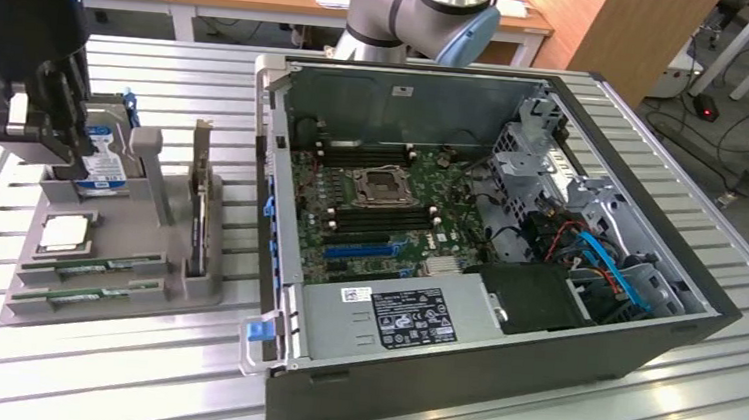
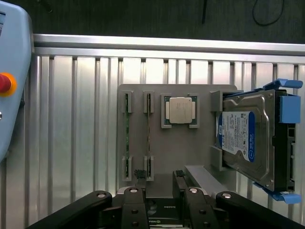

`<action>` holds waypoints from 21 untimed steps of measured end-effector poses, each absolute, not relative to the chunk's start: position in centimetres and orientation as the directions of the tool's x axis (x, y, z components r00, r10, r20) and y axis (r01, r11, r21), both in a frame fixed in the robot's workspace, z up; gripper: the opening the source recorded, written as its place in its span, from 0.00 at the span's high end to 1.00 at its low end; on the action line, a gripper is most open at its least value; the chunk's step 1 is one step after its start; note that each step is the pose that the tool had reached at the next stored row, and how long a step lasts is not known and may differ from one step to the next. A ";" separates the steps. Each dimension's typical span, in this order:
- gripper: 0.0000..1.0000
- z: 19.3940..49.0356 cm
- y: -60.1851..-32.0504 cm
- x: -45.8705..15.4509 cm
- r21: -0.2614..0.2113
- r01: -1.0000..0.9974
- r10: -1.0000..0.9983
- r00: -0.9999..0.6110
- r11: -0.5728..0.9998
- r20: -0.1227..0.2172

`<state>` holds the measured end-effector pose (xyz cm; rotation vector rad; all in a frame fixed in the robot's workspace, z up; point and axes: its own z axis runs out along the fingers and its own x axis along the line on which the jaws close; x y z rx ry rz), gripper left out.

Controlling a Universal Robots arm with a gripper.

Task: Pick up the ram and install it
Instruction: 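Pick up the ram and move it above insertion slot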

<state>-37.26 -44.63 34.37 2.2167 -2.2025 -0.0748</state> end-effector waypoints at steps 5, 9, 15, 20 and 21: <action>0.65 34.0 -44.6 -37.3 0.045 -0.999 -1.000 0.006 -0.007 -0.023; 0.65 33.8 -44.6 -37.3 0.045 -0.999 -1.000 0.006 -0.007 -0.023; 0.65 33.4 -44.6 -37.3 0.045 -0.999 -1.000 0.006 -0.007 -0.023; 0.65 33.2 -44.6 -37.3 0.045 -0.999 -1.000 0.006 -0.007 -0.023; 0.65 33.1 -44.6 -37.3 0.045 -0.999 -1.000 0.006 -0.007 -0.023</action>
